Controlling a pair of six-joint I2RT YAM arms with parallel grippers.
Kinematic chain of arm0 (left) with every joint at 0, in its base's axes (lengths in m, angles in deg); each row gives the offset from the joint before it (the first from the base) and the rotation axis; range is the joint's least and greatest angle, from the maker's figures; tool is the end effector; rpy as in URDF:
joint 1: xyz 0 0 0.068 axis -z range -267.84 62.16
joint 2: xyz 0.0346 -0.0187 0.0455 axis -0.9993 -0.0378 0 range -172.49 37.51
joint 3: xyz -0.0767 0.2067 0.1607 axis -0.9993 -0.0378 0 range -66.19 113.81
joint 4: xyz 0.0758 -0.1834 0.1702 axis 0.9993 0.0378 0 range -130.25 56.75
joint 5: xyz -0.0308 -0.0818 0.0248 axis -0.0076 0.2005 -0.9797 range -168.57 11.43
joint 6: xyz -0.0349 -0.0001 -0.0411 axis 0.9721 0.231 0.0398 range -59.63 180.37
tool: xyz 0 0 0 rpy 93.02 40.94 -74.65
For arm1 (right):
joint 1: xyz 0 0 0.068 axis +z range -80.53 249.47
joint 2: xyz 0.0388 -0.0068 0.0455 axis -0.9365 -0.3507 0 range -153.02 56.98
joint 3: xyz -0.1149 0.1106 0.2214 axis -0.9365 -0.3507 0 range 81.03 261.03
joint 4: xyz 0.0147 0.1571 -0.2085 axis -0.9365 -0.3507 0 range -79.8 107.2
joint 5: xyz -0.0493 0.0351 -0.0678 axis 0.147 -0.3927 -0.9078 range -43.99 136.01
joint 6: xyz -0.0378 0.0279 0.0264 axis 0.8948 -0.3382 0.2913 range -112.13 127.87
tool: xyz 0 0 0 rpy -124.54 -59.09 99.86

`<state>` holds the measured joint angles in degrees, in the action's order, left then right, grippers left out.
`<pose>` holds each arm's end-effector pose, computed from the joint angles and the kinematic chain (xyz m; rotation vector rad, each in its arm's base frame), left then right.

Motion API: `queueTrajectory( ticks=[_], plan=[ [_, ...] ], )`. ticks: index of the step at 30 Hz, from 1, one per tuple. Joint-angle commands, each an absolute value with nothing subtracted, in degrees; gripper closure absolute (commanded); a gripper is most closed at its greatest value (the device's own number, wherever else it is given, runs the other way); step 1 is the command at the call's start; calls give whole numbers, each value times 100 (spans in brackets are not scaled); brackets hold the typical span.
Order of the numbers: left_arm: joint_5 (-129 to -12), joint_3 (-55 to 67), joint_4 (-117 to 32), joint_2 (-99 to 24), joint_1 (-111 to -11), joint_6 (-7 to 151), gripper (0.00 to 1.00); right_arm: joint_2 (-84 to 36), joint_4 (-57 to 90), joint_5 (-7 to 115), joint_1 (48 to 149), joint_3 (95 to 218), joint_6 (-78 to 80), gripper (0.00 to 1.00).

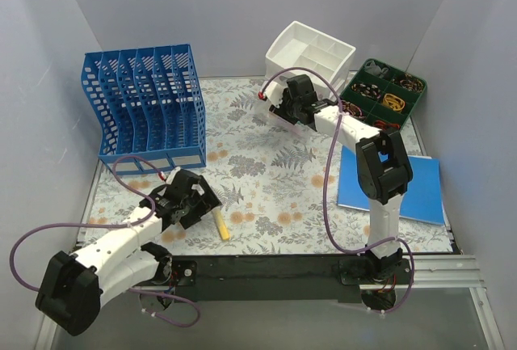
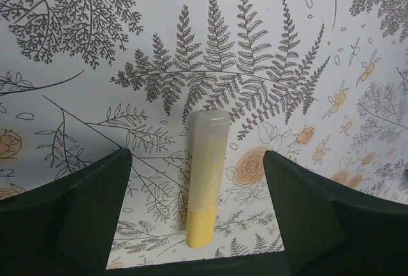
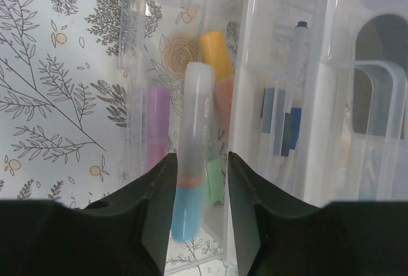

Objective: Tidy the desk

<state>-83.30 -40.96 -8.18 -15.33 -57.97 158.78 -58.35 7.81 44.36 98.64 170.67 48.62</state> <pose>0.1407 -0.0774 0.1690 -1.5861 2.2725 -0.6255 0.4103 0.2280 0.2371 -1.2394 1.8012 -0.1459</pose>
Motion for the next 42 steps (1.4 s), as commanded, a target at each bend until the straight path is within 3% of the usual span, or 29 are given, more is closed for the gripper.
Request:
queueTrajectory(
  ticks=[1,8,18,24,26,30,32,33,34,42],
  plan=[
    [-8367,-3947,-984,-1786,-5664,15863,16,-5763,815,4355,9813,17296,4848,52],
    [-8516,-3868,-1072,-2313,-5426,15881,17,-5122,333,5170,9813,16936,4672,49],
    [-8701,-3649,-993,-2981,-5268,15661,29,-3269,-310,8008,9821,15943,3890,47],
    [-8876,-3367,-493,-3640,-5083,15573,36,-2319,233,8231,9821,15118,3705,47],
    [-8876,-3288,-361,-3833,-5022,15634,46,-1986,436,8187,9821,14776,3705,47],
    [-8876,-3156,-220,-4219,-4908,15591,51,-1501,849,8221,9813,14257,3670,46],
    [-8885,-3034,-106,-4422,-4794,15582,51,-1300,1078,8370,9813,14045,3521,40],
    [-8894,-2989,-62,-4623,-4750,15582,52,-1237,1157,8510,9804,13827,3433,29],
    [-8955,-2928,34,-4721,-4662,15599,52,-1193,1314,8590,9804,13729,3293,25],
    [-8833,-2454,237,-5442,-4407,15485,77,-1219,1623,9399,9725,13403,2888,22]
  ],
)
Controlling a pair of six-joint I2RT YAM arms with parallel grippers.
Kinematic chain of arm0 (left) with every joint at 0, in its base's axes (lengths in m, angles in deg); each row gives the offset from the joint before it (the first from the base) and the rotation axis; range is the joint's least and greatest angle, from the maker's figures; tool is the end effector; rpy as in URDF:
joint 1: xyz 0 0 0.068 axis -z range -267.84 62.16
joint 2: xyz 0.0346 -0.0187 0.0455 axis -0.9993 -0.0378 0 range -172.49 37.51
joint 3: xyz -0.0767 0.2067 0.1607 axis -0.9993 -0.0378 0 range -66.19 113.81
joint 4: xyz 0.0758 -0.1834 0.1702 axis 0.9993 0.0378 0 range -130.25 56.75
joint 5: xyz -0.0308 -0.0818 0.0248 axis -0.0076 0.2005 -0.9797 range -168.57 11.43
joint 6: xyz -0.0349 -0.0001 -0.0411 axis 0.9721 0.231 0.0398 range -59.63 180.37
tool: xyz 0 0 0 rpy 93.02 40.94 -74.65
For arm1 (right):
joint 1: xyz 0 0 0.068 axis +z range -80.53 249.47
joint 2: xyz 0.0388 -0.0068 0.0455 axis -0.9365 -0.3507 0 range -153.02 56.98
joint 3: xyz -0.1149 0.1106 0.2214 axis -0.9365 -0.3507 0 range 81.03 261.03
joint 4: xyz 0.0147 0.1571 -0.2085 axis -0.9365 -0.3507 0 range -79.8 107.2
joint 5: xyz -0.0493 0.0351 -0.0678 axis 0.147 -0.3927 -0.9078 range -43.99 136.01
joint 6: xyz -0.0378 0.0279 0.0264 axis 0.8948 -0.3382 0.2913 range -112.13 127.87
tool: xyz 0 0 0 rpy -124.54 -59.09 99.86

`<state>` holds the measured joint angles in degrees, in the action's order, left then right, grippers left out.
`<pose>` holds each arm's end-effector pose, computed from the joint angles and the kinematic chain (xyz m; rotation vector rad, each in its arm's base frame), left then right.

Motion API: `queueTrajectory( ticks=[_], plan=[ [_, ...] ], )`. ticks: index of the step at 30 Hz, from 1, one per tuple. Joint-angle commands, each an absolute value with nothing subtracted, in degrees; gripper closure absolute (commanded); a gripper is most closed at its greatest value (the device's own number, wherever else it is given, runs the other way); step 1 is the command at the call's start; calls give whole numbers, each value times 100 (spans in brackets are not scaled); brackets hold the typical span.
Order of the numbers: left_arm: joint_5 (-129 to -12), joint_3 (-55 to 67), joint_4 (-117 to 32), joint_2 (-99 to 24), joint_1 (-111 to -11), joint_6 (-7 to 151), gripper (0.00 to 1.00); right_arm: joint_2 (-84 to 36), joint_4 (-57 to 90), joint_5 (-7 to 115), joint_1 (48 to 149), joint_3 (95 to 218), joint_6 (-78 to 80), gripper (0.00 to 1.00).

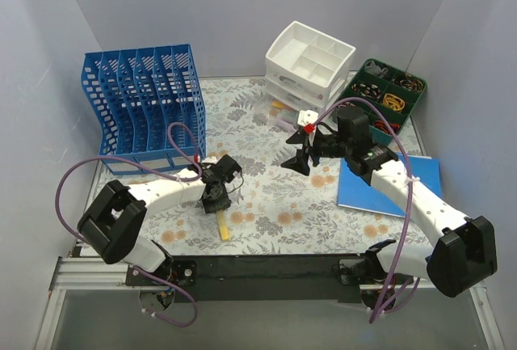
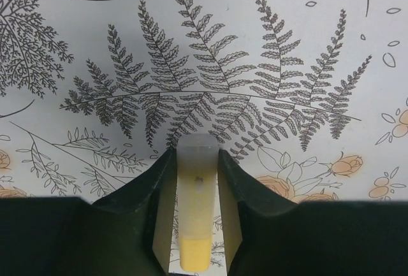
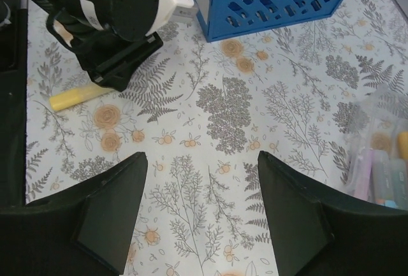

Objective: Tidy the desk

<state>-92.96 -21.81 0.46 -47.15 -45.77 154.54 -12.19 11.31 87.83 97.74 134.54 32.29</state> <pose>0.1826 -0.1529 0.1566 -1.2771 2.5478 -0.0741 0.2280 0.1497 0.3150 -1.2556 1.4488 0.7510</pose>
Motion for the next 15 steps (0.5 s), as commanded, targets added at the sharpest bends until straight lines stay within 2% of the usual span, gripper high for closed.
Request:
queueTrajectory(
  ticks=[1,4,9,15],
  plan=[
    [-8841,-2392,290,-5486,-4372,15433,79,-1245,1632,9469,9716,13403,2853,21],
    [-8833,-2146,334,-5539,-4354,15301,85,-1342,1659,9672,9707,13367,2738,21],
    [-8789,-1663,177,-5434,-4354,15221,89,-1562,1667,10022,9698,13297,2598,20],
    [-8446,-1293,-1132,-5363,-4354,15467,91,-2089,1667,10471,9689,13323,2255,20]
  ],
)
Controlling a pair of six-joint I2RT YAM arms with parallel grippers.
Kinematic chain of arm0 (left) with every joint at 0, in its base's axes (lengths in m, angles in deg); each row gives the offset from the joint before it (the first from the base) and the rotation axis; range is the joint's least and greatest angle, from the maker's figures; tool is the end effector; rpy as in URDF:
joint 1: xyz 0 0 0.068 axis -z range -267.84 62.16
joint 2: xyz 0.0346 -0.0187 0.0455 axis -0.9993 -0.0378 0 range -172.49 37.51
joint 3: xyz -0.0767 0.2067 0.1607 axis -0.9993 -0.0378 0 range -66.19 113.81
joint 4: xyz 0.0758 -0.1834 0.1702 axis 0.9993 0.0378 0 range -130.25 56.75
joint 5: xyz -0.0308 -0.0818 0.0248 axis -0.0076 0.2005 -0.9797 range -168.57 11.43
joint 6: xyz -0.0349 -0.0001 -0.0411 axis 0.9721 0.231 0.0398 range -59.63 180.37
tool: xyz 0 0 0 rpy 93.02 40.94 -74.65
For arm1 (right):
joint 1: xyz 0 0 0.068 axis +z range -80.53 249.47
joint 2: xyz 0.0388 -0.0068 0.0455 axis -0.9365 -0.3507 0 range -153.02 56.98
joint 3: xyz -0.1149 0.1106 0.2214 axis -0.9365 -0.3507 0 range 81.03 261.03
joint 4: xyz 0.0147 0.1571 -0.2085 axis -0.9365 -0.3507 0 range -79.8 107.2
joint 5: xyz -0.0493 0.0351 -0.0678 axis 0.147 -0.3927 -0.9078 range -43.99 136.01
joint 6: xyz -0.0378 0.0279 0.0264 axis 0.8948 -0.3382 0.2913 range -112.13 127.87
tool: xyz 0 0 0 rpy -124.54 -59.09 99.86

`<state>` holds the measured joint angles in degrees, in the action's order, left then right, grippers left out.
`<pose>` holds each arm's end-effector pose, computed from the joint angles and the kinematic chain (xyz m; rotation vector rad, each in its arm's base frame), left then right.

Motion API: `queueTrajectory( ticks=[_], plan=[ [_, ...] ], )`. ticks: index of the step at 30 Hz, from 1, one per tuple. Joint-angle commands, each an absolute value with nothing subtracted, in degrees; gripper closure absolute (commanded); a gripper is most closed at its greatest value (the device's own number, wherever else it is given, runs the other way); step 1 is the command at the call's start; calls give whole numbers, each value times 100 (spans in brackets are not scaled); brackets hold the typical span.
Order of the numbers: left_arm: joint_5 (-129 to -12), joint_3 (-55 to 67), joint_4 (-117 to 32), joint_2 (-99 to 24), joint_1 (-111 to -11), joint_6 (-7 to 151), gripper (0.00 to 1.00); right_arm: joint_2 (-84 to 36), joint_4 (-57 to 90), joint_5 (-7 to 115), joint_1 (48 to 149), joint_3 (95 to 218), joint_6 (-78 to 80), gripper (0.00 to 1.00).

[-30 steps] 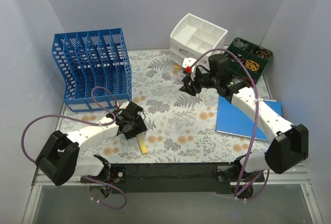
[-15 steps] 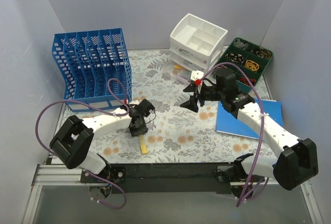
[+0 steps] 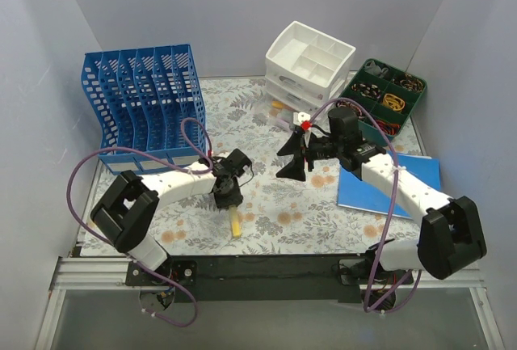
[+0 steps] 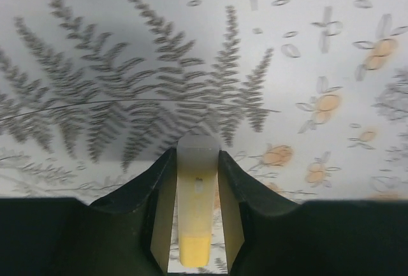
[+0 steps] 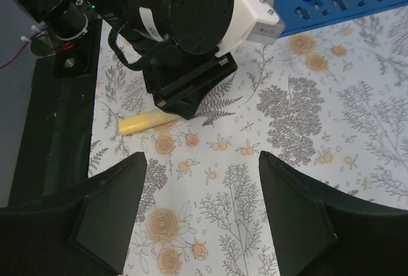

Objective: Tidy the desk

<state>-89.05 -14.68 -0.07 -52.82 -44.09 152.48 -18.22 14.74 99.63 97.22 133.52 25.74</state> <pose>0.2000 -0.1825 0.1637 -1.2099 2.6318 -0.1584 0.2413 0.1595 0.2891 -1.2767 1.4895 1.0427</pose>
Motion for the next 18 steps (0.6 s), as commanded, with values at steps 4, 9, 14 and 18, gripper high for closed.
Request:
queueTrajectory(
  ticks=[4,9,14,18],
  plan=[
    [-8358,-1126,-2185,-5609,-4354,15485,92,-2265,1659,10349,9663,13341,2202,20],
    [-8428,-1055,-3406,-5864,-4529,15599,92,-2546,1659,9726,9584,13394,2018,19],
    [-8472,-977,-4437,-6075,-4644,15897,93,-2853,1667,8742,9523,13420,1649,20],
    [-8446,-792,-5087,-6303,-4758,16135,94,-2924,1992,8328,9479,13332,1201,19]
  ],
)
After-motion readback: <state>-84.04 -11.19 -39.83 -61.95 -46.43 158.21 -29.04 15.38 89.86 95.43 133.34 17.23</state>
